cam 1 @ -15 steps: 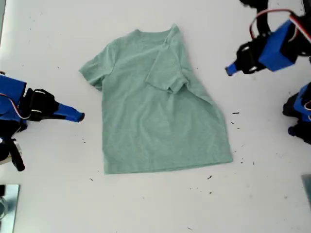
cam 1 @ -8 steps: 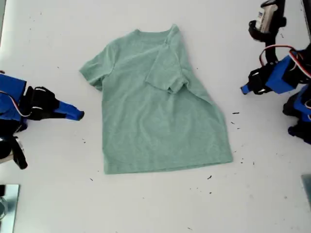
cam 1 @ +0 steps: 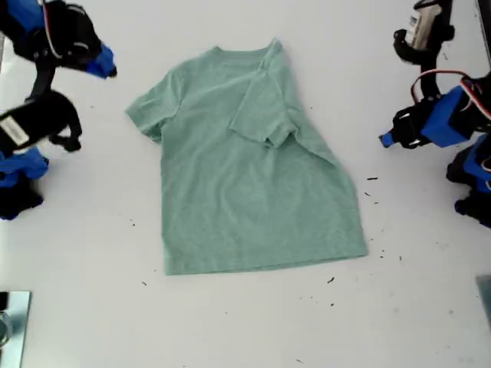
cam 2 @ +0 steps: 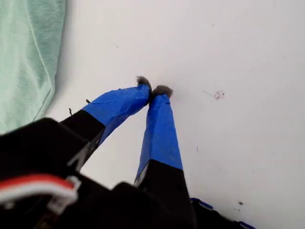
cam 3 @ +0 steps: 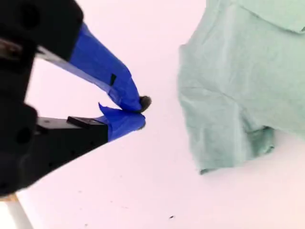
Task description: Fold t shirt
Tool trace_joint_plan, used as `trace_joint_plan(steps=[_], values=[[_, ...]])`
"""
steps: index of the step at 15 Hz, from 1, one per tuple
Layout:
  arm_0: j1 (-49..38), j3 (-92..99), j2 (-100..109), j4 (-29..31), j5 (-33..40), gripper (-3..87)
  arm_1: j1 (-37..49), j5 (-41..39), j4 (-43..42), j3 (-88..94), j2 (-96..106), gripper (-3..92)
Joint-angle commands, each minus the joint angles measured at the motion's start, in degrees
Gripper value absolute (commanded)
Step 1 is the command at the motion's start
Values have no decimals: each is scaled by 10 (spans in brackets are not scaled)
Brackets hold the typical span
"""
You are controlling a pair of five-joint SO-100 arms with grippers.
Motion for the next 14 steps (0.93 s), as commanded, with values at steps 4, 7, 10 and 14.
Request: trace_joint_plan(steps=[4,7,10,14], values=[[-43,-39,-24,1,58,302,-5,20,24,-11,97,25],[9,29,-32,-25,25,304,-5,22,21,-11,89,25],[50,206,-33,-142,-14,304,-10,24,25,-14,90,25],[54,269,-138,-230,-66,311,-22,28,30,-18,94,25]])
